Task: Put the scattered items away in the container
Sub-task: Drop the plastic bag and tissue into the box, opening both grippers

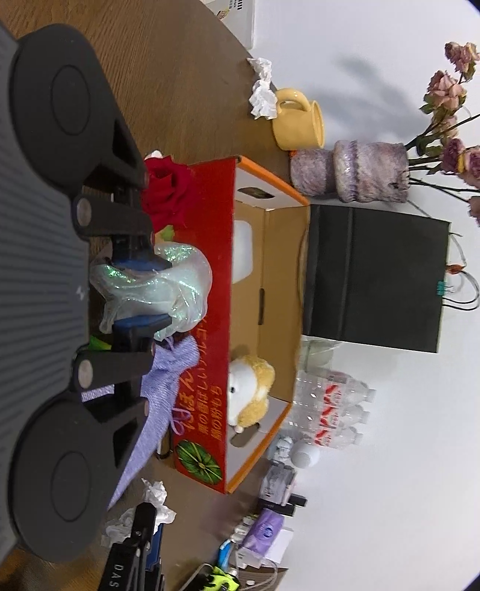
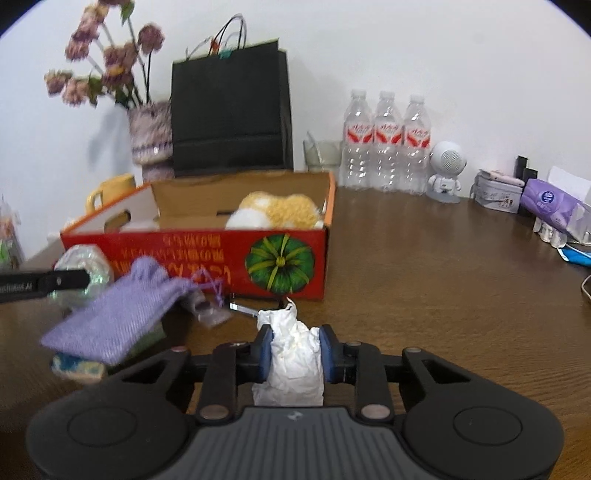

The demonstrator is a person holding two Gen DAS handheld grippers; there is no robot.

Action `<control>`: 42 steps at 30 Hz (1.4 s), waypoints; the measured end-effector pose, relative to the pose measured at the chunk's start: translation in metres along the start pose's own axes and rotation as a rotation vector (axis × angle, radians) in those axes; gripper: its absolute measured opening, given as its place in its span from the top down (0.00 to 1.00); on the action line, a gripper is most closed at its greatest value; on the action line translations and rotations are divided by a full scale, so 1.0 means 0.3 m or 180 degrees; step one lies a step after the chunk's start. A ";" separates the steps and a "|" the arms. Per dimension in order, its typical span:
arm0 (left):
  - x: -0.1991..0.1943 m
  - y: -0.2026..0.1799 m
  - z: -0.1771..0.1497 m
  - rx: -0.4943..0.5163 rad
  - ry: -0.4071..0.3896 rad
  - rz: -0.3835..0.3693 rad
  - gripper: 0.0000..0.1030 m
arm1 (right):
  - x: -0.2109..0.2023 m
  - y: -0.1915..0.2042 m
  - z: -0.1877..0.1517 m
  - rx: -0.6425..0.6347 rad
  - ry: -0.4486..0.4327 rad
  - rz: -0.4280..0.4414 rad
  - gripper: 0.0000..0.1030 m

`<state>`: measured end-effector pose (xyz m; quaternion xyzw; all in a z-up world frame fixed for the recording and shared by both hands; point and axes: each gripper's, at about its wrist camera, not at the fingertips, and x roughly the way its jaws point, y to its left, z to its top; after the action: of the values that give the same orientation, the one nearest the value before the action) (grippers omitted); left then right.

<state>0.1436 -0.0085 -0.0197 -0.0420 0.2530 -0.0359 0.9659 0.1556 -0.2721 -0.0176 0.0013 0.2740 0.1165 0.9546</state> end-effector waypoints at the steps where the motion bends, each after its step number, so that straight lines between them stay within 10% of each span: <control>1: -0.015 -0.001 0.004 0.0002 -0.0046 -0.0011 0.77 | -0.011 -0.004 0.006 0.0037 -0.0050 0.0027 0.76; 20: 0.022 0.039 0.359 -0.0059 -0.0578 -0.0160 0.75 | 0.090 0.164 0.381 -0.0008 -0.0503 0.0599 0.76; 42: 0.399 0.104 0.353 -0.0103 0.0193 0.0072 0.73 | 0.558 0.255 0.421 -0.0054 0.0329 0.0439 0.74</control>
<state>0.3013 0.0184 0.0109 -0.0537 0.2831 -0.0222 0.9573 0.3423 -0.1525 0.0073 0.0061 0.3211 0.1843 0.9289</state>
